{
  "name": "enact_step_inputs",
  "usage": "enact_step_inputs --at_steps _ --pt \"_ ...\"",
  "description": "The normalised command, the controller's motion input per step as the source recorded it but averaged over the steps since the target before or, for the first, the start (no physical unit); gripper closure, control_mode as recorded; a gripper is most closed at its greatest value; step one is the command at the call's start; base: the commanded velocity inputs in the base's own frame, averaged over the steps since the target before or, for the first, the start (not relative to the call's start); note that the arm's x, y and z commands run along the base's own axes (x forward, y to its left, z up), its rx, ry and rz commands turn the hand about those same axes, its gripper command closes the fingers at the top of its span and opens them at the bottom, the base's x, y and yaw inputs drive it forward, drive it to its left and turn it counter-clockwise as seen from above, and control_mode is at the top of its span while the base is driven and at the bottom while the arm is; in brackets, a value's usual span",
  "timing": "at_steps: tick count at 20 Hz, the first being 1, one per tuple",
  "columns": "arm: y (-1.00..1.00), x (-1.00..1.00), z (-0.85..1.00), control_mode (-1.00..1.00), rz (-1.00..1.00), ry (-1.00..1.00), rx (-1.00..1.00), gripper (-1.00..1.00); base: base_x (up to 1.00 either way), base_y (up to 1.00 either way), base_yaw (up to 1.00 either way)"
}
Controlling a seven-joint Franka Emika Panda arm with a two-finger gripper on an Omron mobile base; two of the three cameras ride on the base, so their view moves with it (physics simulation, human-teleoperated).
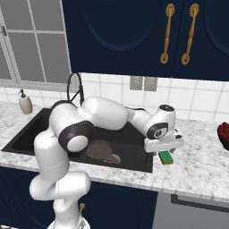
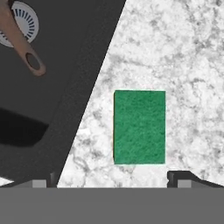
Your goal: Pick the pan and sponge and place them into the sink. Then turn on the water.
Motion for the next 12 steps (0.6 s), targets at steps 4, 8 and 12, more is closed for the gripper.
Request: enact_step_inputs --at_steps 4,8,12 --pt "-0.13 0.26 0.00 -1.00 0.01 0.00 0.04 -1.00 0.00 0.00 0.00" --pt "-0.04 0.26 -0.10 -1.00 0.00 0.00 0.04 -1.00 0.00 0.00 0.00" --pt "-0.01 0.04 -0.29 -1.00 0.00 0.01 0.04 -1.00 0.00 0.00 0.00"
